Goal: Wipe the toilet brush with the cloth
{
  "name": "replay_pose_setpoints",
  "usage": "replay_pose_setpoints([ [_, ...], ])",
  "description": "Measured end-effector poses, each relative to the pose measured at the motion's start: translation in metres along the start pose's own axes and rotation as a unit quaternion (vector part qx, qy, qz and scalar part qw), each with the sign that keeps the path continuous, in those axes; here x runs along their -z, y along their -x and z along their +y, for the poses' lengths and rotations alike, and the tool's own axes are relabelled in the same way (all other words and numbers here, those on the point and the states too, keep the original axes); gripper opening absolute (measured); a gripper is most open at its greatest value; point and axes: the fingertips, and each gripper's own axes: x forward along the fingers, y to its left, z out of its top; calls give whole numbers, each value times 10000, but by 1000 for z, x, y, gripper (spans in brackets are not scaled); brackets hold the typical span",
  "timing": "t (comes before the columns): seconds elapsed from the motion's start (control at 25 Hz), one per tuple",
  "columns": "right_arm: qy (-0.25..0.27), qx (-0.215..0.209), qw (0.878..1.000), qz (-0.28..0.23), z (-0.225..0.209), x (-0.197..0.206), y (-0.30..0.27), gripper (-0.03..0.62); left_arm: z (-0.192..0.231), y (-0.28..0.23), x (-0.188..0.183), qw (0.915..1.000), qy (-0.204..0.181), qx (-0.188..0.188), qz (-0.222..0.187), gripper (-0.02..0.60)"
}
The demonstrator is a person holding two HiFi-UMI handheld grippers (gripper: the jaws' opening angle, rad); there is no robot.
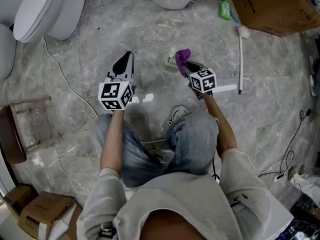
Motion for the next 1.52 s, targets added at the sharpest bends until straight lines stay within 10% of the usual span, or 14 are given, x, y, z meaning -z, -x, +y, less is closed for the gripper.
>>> replay_pose_setpoints([
  [0.44,-129,126,9998,-115,-7,6,16,69,-6,-5,5,10000,-12,80,57,23],
  [0.92,-546,389,9714,-2279,-43,-98,111,69,15,-8,-62,9993,-263,-61,-255,23],
  [1.52,-399,901,9876,-1226,-17,-100,192,69,-14,32,-51,9977,69,-161,654,23],
])
